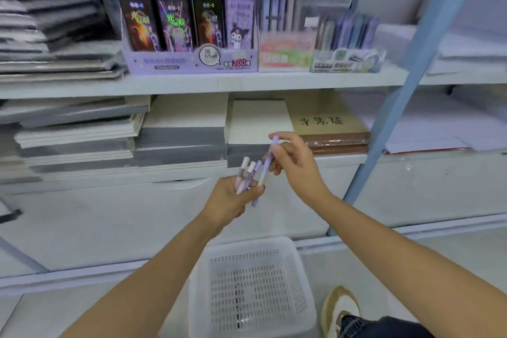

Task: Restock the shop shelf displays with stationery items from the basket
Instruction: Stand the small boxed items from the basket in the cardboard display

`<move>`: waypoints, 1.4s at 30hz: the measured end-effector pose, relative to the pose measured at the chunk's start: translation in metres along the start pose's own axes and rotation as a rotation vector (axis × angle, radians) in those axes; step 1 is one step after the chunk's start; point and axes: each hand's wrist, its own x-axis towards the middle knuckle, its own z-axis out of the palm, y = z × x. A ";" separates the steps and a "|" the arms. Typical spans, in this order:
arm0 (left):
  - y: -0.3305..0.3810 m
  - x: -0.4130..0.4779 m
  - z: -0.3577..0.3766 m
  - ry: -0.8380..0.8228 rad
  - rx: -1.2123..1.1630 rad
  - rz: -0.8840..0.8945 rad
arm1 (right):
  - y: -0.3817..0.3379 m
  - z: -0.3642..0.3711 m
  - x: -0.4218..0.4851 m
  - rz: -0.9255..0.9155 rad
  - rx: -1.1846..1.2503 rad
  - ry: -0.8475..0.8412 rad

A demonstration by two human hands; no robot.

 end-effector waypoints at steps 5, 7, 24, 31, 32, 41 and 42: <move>0.068 -0.003 -0.015 0.024 0.015 0.126 | -0.072 -0.006 0.032 -0.147 -0.012 0.011; 0.094 -0.003 -0.021 0.030 -0.060 0.166 | -0.099 -0.011 0.047 -0.187 0.015 0.032; 0.216 0.033 -0.031 -0.026 -0.270 0.348 | -0.206 -0.063 0.164 -0.418 -0.216 0.261; 0.225 0.049 -0.031 -0.039 -0.205 0.397 | -0.205 -0.068 0.178 -0.463 -0.137 0.342; 0.225 0.050 -0.031 -0.039 -0.189 0.402 | -0.206 -0.069 0.179 -0.467 -0.136 0.348; 0.227 0.058 -0.029 0.007 -0.106 0.422 | -0.180 -0.060 0.179 -0.344 -0.454 0.147; 0.227 0.059 -0.029 0.008 -0.107 0.422 | -0.181 -0.061 0.180 -0.350 -0.483 0.134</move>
